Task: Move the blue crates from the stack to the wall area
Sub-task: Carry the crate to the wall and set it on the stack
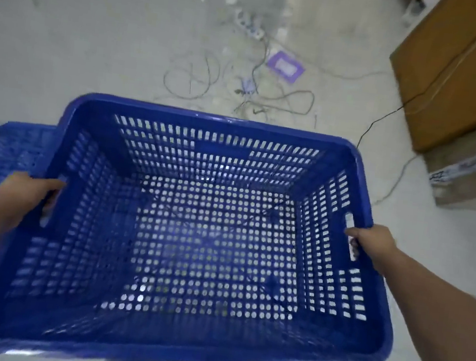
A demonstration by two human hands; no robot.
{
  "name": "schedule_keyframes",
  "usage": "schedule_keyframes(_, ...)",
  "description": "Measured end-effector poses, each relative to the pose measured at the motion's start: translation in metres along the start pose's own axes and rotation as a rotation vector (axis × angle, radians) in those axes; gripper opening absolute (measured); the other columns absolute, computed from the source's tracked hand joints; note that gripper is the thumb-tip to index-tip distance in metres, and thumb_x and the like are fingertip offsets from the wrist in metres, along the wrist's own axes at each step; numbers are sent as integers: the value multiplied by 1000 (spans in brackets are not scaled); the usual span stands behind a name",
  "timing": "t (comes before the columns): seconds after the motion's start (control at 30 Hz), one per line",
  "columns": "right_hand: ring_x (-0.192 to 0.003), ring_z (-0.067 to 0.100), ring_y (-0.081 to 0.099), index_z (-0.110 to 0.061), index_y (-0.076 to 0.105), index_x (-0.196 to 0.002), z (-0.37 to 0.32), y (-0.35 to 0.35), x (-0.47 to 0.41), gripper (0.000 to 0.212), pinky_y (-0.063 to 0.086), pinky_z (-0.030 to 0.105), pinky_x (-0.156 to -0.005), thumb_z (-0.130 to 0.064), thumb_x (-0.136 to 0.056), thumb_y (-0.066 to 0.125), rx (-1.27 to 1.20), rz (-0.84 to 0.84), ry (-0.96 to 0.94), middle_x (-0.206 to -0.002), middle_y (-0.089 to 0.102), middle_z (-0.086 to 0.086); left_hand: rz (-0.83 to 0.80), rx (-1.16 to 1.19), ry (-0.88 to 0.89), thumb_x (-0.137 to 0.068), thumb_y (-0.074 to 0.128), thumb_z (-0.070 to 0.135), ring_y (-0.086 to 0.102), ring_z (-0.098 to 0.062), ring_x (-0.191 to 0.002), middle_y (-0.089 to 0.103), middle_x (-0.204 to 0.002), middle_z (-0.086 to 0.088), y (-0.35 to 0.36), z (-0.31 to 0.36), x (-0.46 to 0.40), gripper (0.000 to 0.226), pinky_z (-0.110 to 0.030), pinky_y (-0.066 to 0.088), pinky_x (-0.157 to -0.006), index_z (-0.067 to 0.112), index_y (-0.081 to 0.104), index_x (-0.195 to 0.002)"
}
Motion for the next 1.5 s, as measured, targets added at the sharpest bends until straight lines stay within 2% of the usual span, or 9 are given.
schedule_keyframes(0.17,-52,29,51,2,53,-71,-46,-72,76,12,46,33,-53,-1,-78,62,33,19,-120,-62,56,19,34,-22,105,-90,62,23,44,-31,-52,47,-58,-18,-95,40,93,38,-53,51,-56,4,45,-61)
schedule_keyframes(0.37,-72,35,61,4,57,-92,-113,-134,152,19,45,29,-51,-6,-78,64,47,52,-319,-86,64,23,123,43,228,-91,59,9,41,-26,-46,47,-52,-16,-181,69,211,39,-33,39,-52,-1,47,-56)
schedule_keyframes(0.47,-64,33,60,7,60,-91,-154,-163,183,21,49,33,-54,-6,-75,62,68,56,-411,-79,65,24,196,90,264,-87,63,6,44,-25,-44,48,-36,-13,-225,73,240,38,-32,42,-55,-3,50,-52)
schedule_keyframes(0.57,-62,32,61,6,60,-89,-193,-185,217,19,49,34,-56,-6,-75,63,95,89,-492,-73,66,21,242,151,305,-86,62,2,43,-20,-27,44,-27,-7,-264,74,269,36,-19,39,-35,-1,49,-53)
schedule_keyframes(0.77,-64,35,63,6,60,-80,-254,-194,289,15,56,44,-69,-8,-76,64,96,119,-655,-66,65,22,304,304,296,-88,58,2,40,-23,-48,47,-56,-14,-335,49,316,26,-29,36,-48,1,50,-64)
schedule_keyframes(0.93,-47,29,52,15,58,-87,-282,-169,368,22,45,34,-54,-6,-80,61,140,80,-794,-49,56,19,338,418,283,-88,52,-3,32,-18,-40,39,-52,-9,-394,-12,340,35,-22,32,-43,6,41,-56)
schedule_keyframes(1.07,-40,25,50,7,57,-68,-292,-130,439,17,43,31,-51,-5,-79,62,174,76,-889,-28,49,9,426,471,237,-87,55,-2,35,-19,-40,45,-44,-9,-447,-88,352,30,-24,36,-43,3,48,-58)
schedule_keyframes(1.27,-47,25,52,5,60,-84,-281,-40,541,19,41,29,-54,-13,-85,63,266,-51,-1001,-57,59,16,516,553,158,-90,53,-1,31,-18,-29,39,-53,-7,-522,-210,381,32,-17,33,-38,4,41,-60)
schedule_keyframes(1.5,-52,32,63,8,64,-68,-255,103,634,23,56,42,-68,-12,-78,67,389,-208,-1067,-41,61,17,636,605,-10,-92,52,1,30,-19,-43,38,-51,-7,-589,-374,417,36,-23,30,-47,5,40,-58)
Point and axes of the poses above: each hand's wrist, its own x-axis away from the middle knuckle, its own y-axis out of the palm, z = x × y, the point moved 2 cm from there along -x, towards the middle knuckle
